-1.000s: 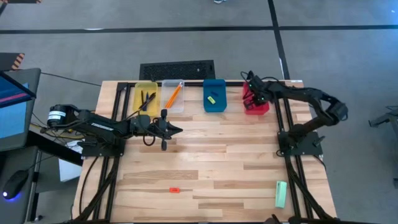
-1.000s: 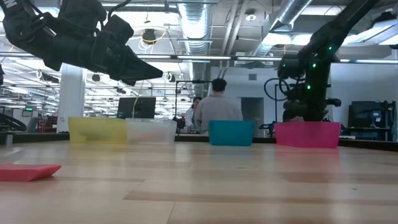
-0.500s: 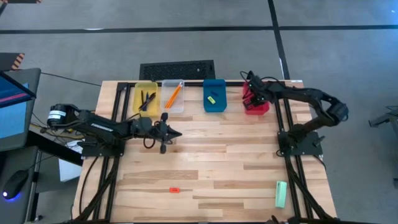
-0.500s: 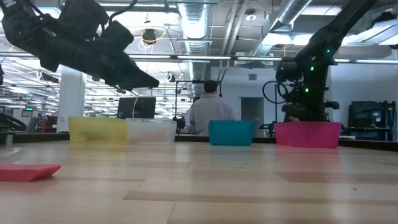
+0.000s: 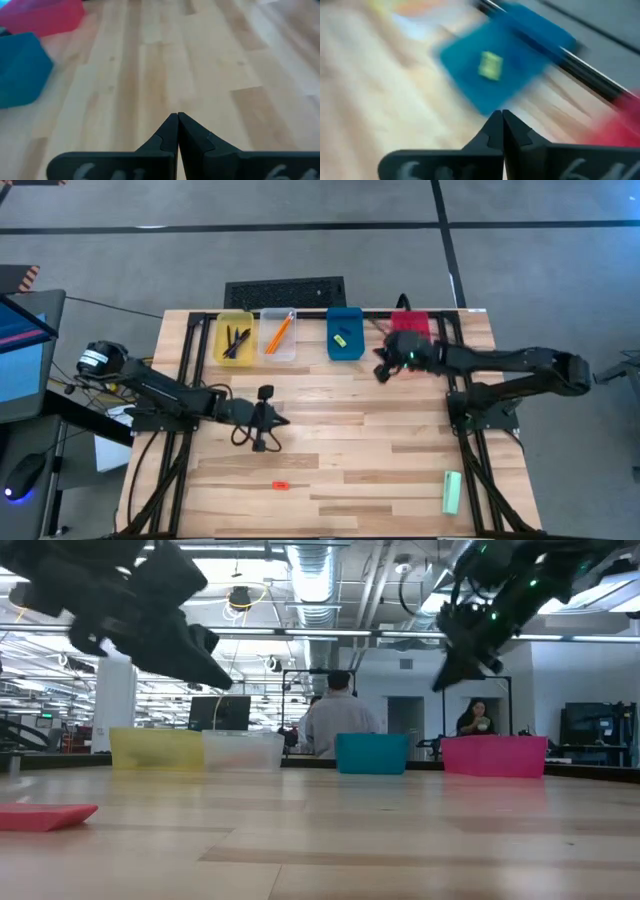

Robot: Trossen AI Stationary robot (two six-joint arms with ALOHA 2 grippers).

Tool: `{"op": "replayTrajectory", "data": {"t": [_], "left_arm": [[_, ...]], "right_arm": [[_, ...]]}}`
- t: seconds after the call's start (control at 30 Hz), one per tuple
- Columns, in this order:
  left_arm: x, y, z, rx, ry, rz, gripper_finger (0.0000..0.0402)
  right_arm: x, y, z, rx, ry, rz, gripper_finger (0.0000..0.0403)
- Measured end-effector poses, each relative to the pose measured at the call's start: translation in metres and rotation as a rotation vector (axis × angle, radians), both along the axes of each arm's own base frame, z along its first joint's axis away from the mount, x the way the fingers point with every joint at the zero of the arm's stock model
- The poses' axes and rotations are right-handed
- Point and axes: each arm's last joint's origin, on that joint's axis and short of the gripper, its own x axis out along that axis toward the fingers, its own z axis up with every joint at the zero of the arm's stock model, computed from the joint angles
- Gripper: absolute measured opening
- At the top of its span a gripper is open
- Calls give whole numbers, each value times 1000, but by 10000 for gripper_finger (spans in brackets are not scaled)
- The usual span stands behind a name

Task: Sort crayons/erasers/pens/pencils in bins
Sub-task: Put the orange eraser into the blue bin

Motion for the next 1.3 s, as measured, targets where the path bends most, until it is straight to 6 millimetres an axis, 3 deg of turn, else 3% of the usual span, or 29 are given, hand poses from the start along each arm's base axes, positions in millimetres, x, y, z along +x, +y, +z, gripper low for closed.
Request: {"op": "replayTrajectory", "data": {"t": [0.23, 0.5, 0.63, 0.83, 1.0, 1.13, 1.3], "left_arm": [[-8, -29, 1, -39, 23, -26, 0], [-27, -63, -1, -23, 13, -38, 0], [-35, -77, -3, -89, 28, -72, 1], [-41, -104, -16, -156, 114, -63, 40], [-32, -136, -25, -135, 183, -41, 96], [-23, -158, -35, -127, 220, -19, 141], [-15, -171, -50, -106, 262, 38, 192]], "right_arm": [[33, 67, -9, -79, -262, 297, 10], [67, 142, -32, -142, -240, 476, 4], [83, 168, -44, -150, -193, 496, 4], [106, 192, -56, -150, -158, 545, 3], [118, 200, -59, -150, -151, 556, 4], [119, 205, -57, -147, -162, 566, 6], [116, 215, -57, -143, -165, 592, 3]]}}
